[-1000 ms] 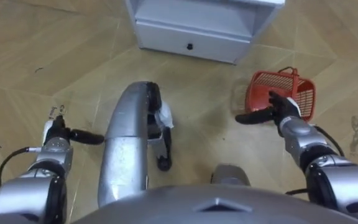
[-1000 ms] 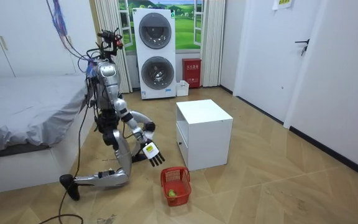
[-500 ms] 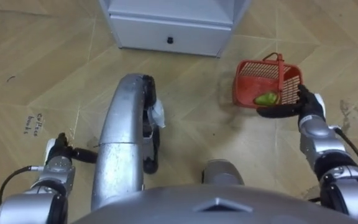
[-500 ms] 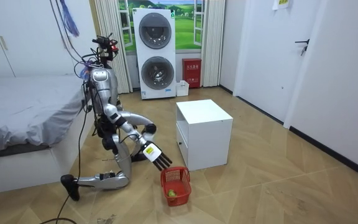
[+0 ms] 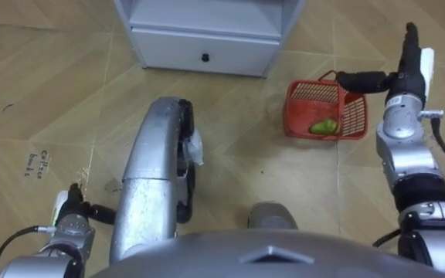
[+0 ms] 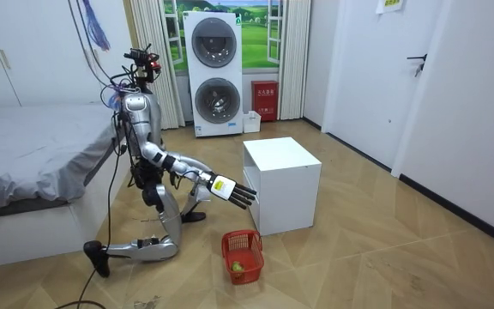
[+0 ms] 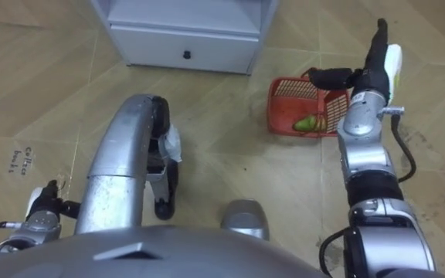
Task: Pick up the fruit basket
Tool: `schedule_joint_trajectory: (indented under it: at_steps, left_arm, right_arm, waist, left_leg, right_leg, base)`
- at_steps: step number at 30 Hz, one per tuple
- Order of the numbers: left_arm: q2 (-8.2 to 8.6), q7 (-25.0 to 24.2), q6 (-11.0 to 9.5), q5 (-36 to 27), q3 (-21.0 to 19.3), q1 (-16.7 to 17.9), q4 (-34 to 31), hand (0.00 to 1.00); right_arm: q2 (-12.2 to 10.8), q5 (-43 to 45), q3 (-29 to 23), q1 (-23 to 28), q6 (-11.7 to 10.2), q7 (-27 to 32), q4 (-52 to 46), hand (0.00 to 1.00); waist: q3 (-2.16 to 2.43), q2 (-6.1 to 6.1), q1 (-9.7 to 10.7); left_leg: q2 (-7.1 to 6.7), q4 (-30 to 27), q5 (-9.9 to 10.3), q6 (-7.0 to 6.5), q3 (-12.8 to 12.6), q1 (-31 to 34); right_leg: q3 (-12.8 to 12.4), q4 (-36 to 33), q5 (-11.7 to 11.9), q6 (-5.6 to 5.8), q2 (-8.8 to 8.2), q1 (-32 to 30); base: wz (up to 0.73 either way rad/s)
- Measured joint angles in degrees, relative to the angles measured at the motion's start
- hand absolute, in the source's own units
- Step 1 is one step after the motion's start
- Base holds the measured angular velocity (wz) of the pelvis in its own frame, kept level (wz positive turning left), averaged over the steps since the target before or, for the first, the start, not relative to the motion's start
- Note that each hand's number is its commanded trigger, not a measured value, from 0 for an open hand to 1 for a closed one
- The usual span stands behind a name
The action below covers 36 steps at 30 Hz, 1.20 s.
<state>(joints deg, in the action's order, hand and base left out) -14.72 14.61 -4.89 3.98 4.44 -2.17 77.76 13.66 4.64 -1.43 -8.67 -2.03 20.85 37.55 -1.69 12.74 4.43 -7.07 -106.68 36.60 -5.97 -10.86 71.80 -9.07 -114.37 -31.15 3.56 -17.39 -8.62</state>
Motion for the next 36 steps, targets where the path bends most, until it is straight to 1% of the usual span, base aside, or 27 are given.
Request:
schedule_joint_trajectory:
  at_steps: [3, 6, 7, 9, 10, 13, 15, 16, 17, 18, 19, 20, 21, 22, 23, 24, 26, 27, 28, 30, 31, 32, 33, 34, 36]
  left_arm:
    - [0.02, 0.0, -0.1, 0.0, 1.2, 0.1, 0.1, 0.00]
    - [-0.03, 0.0, -0.3, 0.0, 1.5, 0.1, 0.1, 0.00]
    - [-0.12, 0.0, -0.4, 0.0, 1.5, 0.3, 0.2, 0.00]
    - [-0.30, 0.0, -0.5, 0.1, 1.6, 0.3, 0.4, 0.00]
    - [-0.34, -0.1, -0.5, 0.0, 2.2, 0.3, 0.4, 0.00]
    - [-0.41, -0.6, -0.5, 0.1, 2.5, 0.1, 0.4, 0.00]
    - [-0.79, -1.4, -0.5, 0.3, 2.5, -0.6, 0.5, 0.00]
    - [-1.02, -1.9, -0.5, 0.5, 2.5, -0.8, 0.3, 0.00]
    - [-1.40, -2.5, -0.5, 0.5, 2.6, -0.8, -0.1, 0.00]
    - [-1.67, -2.7, -0.5, 0.6, 2.8, -0.8, -0.1, 0.00]
    - [-2.14, -3.0, -0.4, 0.6, 3.3, -0.8, 0.0, 0.00]
    - [-2.52, -3.1, -0.4, 0.6, 3.7, -0.8, 0.2, 0.00]
    - [-2.62, -3.1, -0.3, 0.6, 3.7, -0.8, 0.2, 0.00]
    - [-2.66, -3.2, -0.3, 0.6, 3.7, -0.6, 0.4, 0.00]
    - [-2.70, -3.5, -0.3, 0.5, 3.7, -0.8, 0.4, 0.00]
    - [-2.75, -3.7, -0.3, 0.5, 3.7, -0.8, 0.4, 0.00]
    - [-2.79, -4.1, -0.2, 0.1, 3.7, -1.0, 0.5, 0.00]
    - [-2.80, -4.2, -0.1, 0.1, 3.7, -1.0, 0.5, 0.00]
    - [-2.84, -4.3, -0.1, 0.1, 3.7, -0.7, 0.5, 0.00]
    - [-2.84, -4.7, 0.1, 0.1, 3.7, -0.4, 0.5, 0.00]
    - [-2.85, -5.3, 0.1, 0.1, 3.7, -0.3, 0.4, 0.00]
    - [-2.96, -5.3, 0.0, 0.0, 3.7, 0.2, 0.4, 0.00]
    - [-3.08, -5.4, 0.0, 0.0, 3.7, 0.5, 0.4, 0.00]
    - [-3.32, -5.5, 0.2, 0.0, 3.7, 1.2, 0.4, 0.00]
    - [-3.80, -5.9, 0.4, -0.1, 3.8, 2.1, 0.4, 0.00]
  right_arm:
    - [0.0, -1.6, 0.0, 0.0, -0.1, 0.2, 0.6, 0.00]
    - [0.0, -3.7, 0.1, 0.0, -0.1, 0.0, 2.9, 0.00]
    - [0.0, -4.9, 0.1, -0.1, -0.1, -0.4, 3.9, 0.00]
    - [0.2, -6.0, 0.1, -0.8, -0.1, -1.0, 7.0, 0.00]
    - [0.3, -6.4, 0.1, -1.4, -0.1, -1.1, 9.1, 0.00]
    - [0.7, -6.8, 0.1, -3.5, -0.1, -2.5, 14.8, 0.00]
    - [1.3, -7.5, 0.1, -5.1, -0.1, -3.7, 18.3, 0.00]
    - [2.1, -8.7, 0.1, -5.9, -0.1, -4.4, 20.1, 0.00]
    - [2.8, -9.9, 0.1, -6.5, 0.1, -5.0, 20.6, 0.00]
    - [3.2, -10.5, 0.2, -6.9, 0.1, -5.3, 20.7, 0.00]
    - [4.0, -11.2, 0.2, -8.0, 0.1, -5.7, 21.2, 0.00]
    - [5.0, -11.4, 0.2, -8.7, 0.1, -6.1, 21.5, 0.00]
    - [5.6, -11.6, 0.2, -9.0, 0.1, -6.2, 21.5, 0.00]
    - [7.0, -13.1, 0.2, -10.2, 0.1, -6.9, 22.8, 0.00]
    - [8.2, -15.1, 0.2, -11.5, 0.1, -7.3, 24.3, 0.00]
    - [8.7, -16.4, 0.2, -12.2, 0.1, -7.6, 25.1, 0.00]
    - [10.3, -20.8, 0.2, -14.0, 0.1, -8.8, 27.2, 0.00]
    - [10.6, -21.4, 0.2, -14.1, 0.1, -9.1, 27.5, 0.00]
    - [11.2, -22.5, 0.2, -14.4, 0.1, -9.5, 27.9, 0.00]
    - [12.0, -24.4, 0.2, -14.5, 0.1, -10.1, 28.2, 0.00]
    - [12.8, -25.9, 0.2, -14.6, 0.1, -10.6, 29.1, 0.00]
    - [13.6, -27.7, 0.2, -14.7, 0.2, -11.2, 29.4, 0.00]
    - [13.9, -28.6, 0.3, -14.7, 0.2, -11.3, 29.4, 0.00]
    - [14.4, -29.5, 0.4, -14.9, 0.2, -11.6, 29.5, 0.00]
    - [15.3, -29.8, 0.9, -15.2, 0.2, -11.8, 29.8, 0.00]
  waist:
    - [-0.06, 0.10, -0.1]
    - [-0.06, 0.10, -0.1]
    - [-0.09, 0.16, -0.2]
    - [-0.16, 0.32, -0.5]
    - [-0.16, 0.31, -0.7]
    - [-0.18, 0.31, -1.8]
    - [-0.32, 0.33, -2.4]
    - [-0.42, 0.34, -3.0]
    - [-0.42, 0.35, -3.6]
    - [-0.46, 0.37, -3.7]
    - [-0.57, 0.42, -3.7]
    - [-0.57, 0.43, -3.9]
    - [-0.64, 0.34, -4.1]
    - [-0.87, 0.14, -4.6]
    - [-0.99, 0.00, -5.0]
    - [-1.04, -0.04, -5.2]
    - [-1.16, -0.09, -6.2]
    - [-1.20, -0.04, -6.5]
    - [-1.37, -0.03, -6.8]
    - [-1.45, -0.11, -7.5]
    - [-1.56, -0.21, -8.0]
    - [-1.56, -0.22, -8.2]
    - [-1.59, -0.19, -8.2]
    - [-1.73, -0.01, -8.3]
    - [-1.89, -0.19, -8.3]
  left_leg:
    - [0.01, 0.1, 0.0, 0.03, 0.0, -0.4]
    - [-0.48, 0.4, -0.2, 0.42, 0.1, -0.4]
    - [-0.66, 0.5, -0.3, 0.53, 0.1, -0.3]
    - [-0.74, 0.7, -0.4, 0.63, 0.1, -0.2]
    - [-0.81, 0.7, -0.5, 0.65, 0.2, -0.1]
    - [-0.88, 1.0, -0.6, 0.86, 0.2, 0.6]
    - [-1.36, 1.1, -0.9, 0.85, 0.3, 1.3]
    - [-1.67, 1.1, -1.0, 0.90, 0.5, 1.9]
    - [-1.77, 1.1, -1.0, 0.90, 0.5, 2.5]
    - [-1.80, 1.1, -1.1, 0.86, 0.5, 2.7]
    - [-1.87, 1.1, -1.1, 0.83, 0.5, 3.1]
    - [-2.05, 1.1, -1.1, 0.80, 0.5, 3.6]
    - [-2.22, 1.1, -1.2, 0.84, 0.5, 3.9]
    - [-2.57, 1.1, -1.4, 0.73, 0.5, 4.2]
    - [-2.64, 1.1, -1.5, 0.64, 0.5, 4.5]
    - [-2.66, 1.2, -1.5, 0.58, 0.5, 4.6]
    - [-2.72, 1.2, -1.6, 0.54, 0.5, 4.8]
    - [-2.72, 1.2, -1.6, 0.54, 0.5, 4.9]
    - [-2.77, 1.2, -1.6, 0.57, 0.5, 5.0]
    - [-2.78, 1.2, -1.6, 0.66, 0.5, 5.5]
    - [-2.80, 1.2, -1.7, 0.63, 0.5, 5.8]
    - [-2.80, 1.3, -1.7, 0.61, 0.4, 6.3]
    - [-2.79, 1.3, -1.8, 0.59, 0.3, 6.6]
    - [-2.75, 1.5, -1.8, 0.49, -0.1, 6.7]
    - [-2.71, 1.7, -1.9, 0.44, -0.4, 7.0]
  right_leg:
    - [0.3, 0.1, 0.0, 0.00, -0.03, 0.5]
    - [0.7, 0.1, 0.0, 0.05, -0.18, 0.6]
    - [1.2, 0.1, 0.1, 0.18, -0.32, 0.6]
    - [1.5, 0.2, 0.1, 0.30, -0.36, 0.5]
    - [1.7, 0.3, 0.1, 0.30, -0.32, 0.5]
    - [1.8, 0.3, 0.1, 0.35, -0.30, -0.1]
    - [2.6, 0.4, 0.1, 0.34, -0.38, -0.5]
    - [2.9, 0.5, 0.1, 0.36, -0.34, -0.7]
    - [3.0, 0.6, 0.0, 0.33, -0.32, -1.2]
    - [3.0, 0.6, 0.0, 0.32, -0.34, -1.5]
    - [3.0, 0.6, -0.1, 0.37, -0.40, -1.8]
    - [3.2, 0.7, -0.1, 0.40, -0.48, -2.1]
    - [3.4, 0.7, -0.1, 0.40, -0.51, -2.2]
    - [3.6, 0.7, -0.1, 0.46, -0.59, -2.4]
    - [3.8, 0.8, -0.1, 0.47, -0.68, -2.5]
    - [3.9, 0.8, -0.1, 0.48, -0.70, -2.6]
    - [4.0, 0.7, 0.0, 0.58, -0.71, -2.7]
    - [4.0, 0.7, 0.0, 0.60, -0.71, -2.8]
    - [4.0, 0.7, 0.0, 0.62, -0.70, -2.9]
    - [3.9, 0.7, 0.0, 0.62, -0.74, -3.4]
    - [3.9, 0.7, 0.0, 0.59, -0.75, -3.7]
    - [3.8, 0.7, 0.0, 0.60, -0.83, -4.3]
    - [3.8, 0.6, 0.0, 0.59, -0.92, -4.6]
    - [3.6, 0.7, -0.1, 0.55, -1.39, -5.0]
    - [3.4, 0.7, -0.1, 0.55, -1.69, -5.4]
  base:
    - [0.01]
    - [0.06]
    - [0.08]
    - [0.08]
    - [0.06]
    - [0.06]
    - [0.18]
    - [0.16]
    - [0.12]
    - [0.06]
    - [0.07]
    - [0.07]
    - [0.11]
    - [0.12]
    - [0.11]
    - [0.07]
    - [0.02]
    - [0.00]
    - [0.00]
    - [0.00]
    - [0.00]
    - [0.03]
    - [0.00]
    - [0.00]
    - [0.00]
